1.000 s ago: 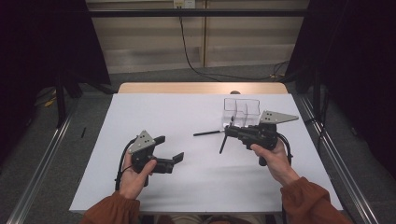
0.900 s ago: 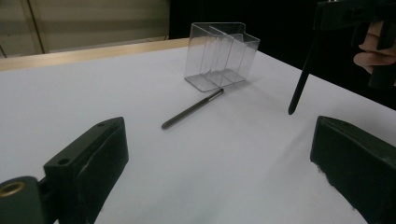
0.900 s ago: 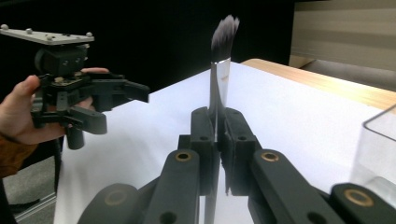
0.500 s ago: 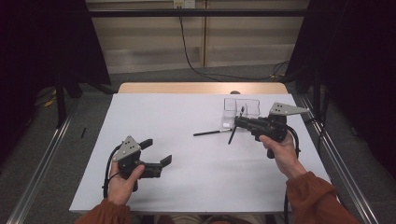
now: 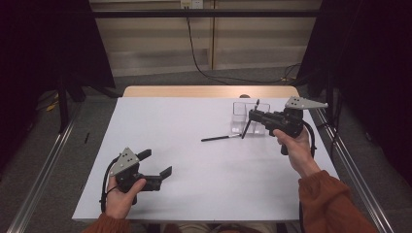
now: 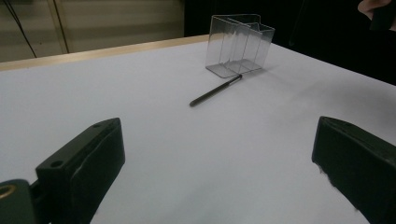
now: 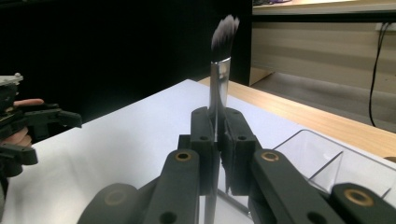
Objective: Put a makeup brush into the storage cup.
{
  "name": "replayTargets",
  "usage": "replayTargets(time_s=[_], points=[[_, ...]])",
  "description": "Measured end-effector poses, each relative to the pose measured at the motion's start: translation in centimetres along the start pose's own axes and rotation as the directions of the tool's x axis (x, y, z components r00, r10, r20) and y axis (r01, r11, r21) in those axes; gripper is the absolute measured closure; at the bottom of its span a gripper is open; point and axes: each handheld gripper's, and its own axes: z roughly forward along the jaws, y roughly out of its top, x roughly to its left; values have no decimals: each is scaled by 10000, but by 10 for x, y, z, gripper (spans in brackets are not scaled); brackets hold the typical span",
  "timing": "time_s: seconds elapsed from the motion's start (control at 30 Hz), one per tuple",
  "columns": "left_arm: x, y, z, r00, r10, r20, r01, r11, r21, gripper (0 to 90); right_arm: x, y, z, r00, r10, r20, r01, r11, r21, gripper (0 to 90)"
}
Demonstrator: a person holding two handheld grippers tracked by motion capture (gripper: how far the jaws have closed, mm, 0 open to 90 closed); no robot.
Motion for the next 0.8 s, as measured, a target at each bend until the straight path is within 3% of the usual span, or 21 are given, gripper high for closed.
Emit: replayTargets(time_s=[0.37,0.8], points=[[-3,2,-1,9993,348,158,-349,9994,63,27,-9,17,2,9996,-41,272,46,9998,-194,841],[-5,1,-2,9998,180,67,-180,9998,43,27,-27,41,13,9966,-31,828,57,9995,-318,841]])
